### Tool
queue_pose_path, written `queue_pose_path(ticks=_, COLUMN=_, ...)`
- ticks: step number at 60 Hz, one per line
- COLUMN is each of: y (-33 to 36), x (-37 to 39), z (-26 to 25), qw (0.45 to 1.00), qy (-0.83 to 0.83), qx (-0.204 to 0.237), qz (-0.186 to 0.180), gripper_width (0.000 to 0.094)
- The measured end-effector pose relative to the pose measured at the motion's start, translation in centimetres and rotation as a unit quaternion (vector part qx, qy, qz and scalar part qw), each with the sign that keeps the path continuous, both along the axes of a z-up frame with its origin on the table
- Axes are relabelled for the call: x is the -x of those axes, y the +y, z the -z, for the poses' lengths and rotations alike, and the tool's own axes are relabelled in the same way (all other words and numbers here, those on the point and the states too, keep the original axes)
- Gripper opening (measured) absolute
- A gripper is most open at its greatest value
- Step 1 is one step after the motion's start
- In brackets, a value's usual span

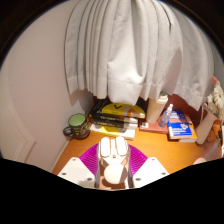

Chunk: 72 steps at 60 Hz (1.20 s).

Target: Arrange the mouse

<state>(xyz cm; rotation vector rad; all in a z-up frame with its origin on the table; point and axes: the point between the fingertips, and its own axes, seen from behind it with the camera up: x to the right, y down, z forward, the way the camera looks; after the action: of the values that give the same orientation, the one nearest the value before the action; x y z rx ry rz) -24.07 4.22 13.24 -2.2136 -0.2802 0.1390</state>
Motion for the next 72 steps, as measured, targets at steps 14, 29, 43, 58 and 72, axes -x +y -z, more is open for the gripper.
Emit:
queue_pose_path(ticks=14, y=0.3, x=-22.2, z=-14.0, qw=0.993, qy=-0.015, qx=-0.114, qz=0.021, gripper_width=0.0382)
queue_pose_path(ticks=29, y=-0.3, x=-43.5, z=-6.8, qw=0.992, qy=-0.056, qx=-0.061, qz=0.092, gripper_width=0.0375)
queue_pose_path(ticks=43, y=-3.6, x=-49.7, z=6.8, qw=0.991, qy=-0.052, qx=0.048, qz=0.112, gripper_width=0.0377)
queue_pose_path(ticks=58, y=-5.7, x=-49.6, z=14.1, qw=0.988, qy=-0.028, qx=0.096, qz=0.117, gripper_width=0.0409)
queue_pose_path(ticks=72, y=-5.9, x=-49.3, z=14.4, qw=0.986, qy=0.005, qx=0.088, qz=0.141, gripper_width=0.0596)
